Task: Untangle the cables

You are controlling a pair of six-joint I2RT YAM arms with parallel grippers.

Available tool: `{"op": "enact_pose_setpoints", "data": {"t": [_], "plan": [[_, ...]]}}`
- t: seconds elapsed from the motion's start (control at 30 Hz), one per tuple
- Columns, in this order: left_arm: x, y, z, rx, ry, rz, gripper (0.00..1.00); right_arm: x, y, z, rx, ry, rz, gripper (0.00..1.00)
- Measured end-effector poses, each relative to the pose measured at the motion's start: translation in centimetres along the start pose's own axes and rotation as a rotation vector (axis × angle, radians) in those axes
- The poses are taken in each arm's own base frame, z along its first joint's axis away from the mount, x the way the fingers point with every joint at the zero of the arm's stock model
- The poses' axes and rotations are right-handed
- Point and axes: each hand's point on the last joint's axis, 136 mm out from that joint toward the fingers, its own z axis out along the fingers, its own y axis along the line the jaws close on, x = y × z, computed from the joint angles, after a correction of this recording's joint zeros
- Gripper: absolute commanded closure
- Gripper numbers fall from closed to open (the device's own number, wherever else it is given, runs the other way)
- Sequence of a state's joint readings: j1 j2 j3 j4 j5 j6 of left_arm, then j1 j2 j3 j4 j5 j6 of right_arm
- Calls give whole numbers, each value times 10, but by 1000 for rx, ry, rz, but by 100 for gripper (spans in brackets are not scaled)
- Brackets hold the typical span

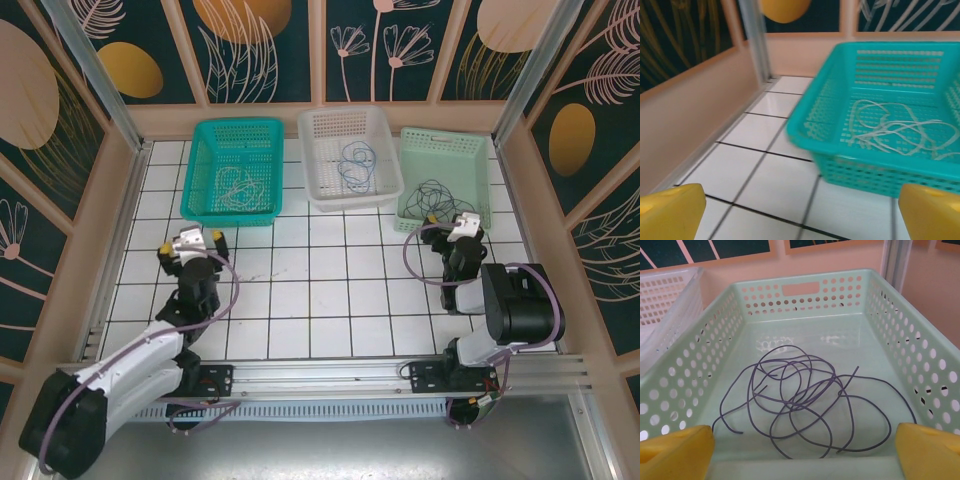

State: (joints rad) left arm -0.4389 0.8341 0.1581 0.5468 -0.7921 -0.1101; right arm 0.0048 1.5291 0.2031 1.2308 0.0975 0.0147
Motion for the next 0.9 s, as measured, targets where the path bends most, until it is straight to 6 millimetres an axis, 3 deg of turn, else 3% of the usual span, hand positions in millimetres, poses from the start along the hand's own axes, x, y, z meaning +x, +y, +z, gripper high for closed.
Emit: {"op": "enact_pose_setpoints", "data": {"t": [0.1,0.27,0.53,0.7,0.9], "plan": [[12,29,5,-60,-23,-16,1,-2,0,1,-12,-3,1,4],[28,42,18,-65,-11,6,1,-3,1,2,-26,-4,2,3],[32,33,44,27,-6,-14,1,-3,2,2,-29,-5,2,1],[16,17,58,102,-41,-31,1,-3,2,2,-29,-4,2,1],[2,9,60,162,-102,-67,1,-3,2,2,-29,-4,2,1]]}}
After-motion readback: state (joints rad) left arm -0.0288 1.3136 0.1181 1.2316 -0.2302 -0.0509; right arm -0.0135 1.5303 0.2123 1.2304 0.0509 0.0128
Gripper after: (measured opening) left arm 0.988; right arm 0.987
